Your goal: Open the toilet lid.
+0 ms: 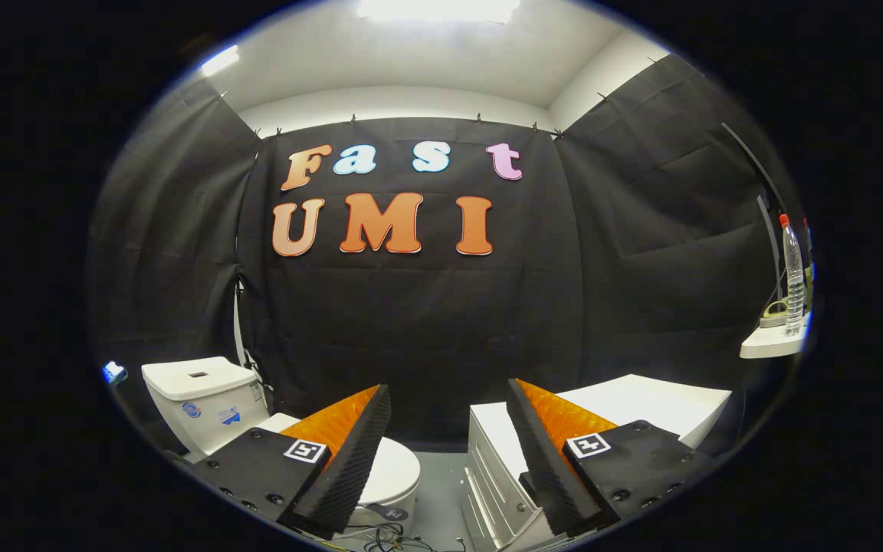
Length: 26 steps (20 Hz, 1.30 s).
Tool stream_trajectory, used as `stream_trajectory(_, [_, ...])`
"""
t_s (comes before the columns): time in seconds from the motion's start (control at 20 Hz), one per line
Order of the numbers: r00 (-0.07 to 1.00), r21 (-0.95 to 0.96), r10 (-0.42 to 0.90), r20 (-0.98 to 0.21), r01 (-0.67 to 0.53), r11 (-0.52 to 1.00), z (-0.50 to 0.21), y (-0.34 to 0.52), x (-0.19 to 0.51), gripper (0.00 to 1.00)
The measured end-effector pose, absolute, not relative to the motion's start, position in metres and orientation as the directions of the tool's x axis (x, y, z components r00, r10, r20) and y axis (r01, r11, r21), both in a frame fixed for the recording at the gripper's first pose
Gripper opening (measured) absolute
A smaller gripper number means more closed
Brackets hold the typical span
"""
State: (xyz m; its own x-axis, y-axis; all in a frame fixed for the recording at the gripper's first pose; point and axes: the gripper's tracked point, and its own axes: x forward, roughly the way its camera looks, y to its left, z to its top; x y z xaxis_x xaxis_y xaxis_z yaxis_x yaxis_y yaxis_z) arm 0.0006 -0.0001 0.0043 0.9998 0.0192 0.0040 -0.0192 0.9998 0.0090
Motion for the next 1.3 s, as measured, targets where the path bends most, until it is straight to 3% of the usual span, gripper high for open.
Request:
stream_trajectory(0.3, [0.998, 0.075, 0.014, 0.063, -0.019, 0.997, 0.032, 0.030, 0.020, 0.98])
stream_trajectory(0.5, [0.999, 0.165, 0.010, 0.045, -0.017, 0.986, 0.003, 0.070, 0.046, 0.98])
stream_trajectory(0.75, [0.992, 0.284, -0.008, -0.124, 0.043, 0.958, -0.110, 0.096, 0.070, 0.98])
stream_trajectory(0.95, [0.944, 0.311, -0.039, -0.327, 0.146, 0.939, -0.208, 0.083, 0.058, 0.98])
stream_trajectory(1.1, [0.922, 0.297, -0.088, -0.378, 0.211, 0.931, -0.245, 0.062, 0.057, 0.98])
stream_trajectory(1.3, [0.835, 0.326, -0.075, -0.545, 0.294, 0.898, -0.299, 0.055, 0.035, 0.98])
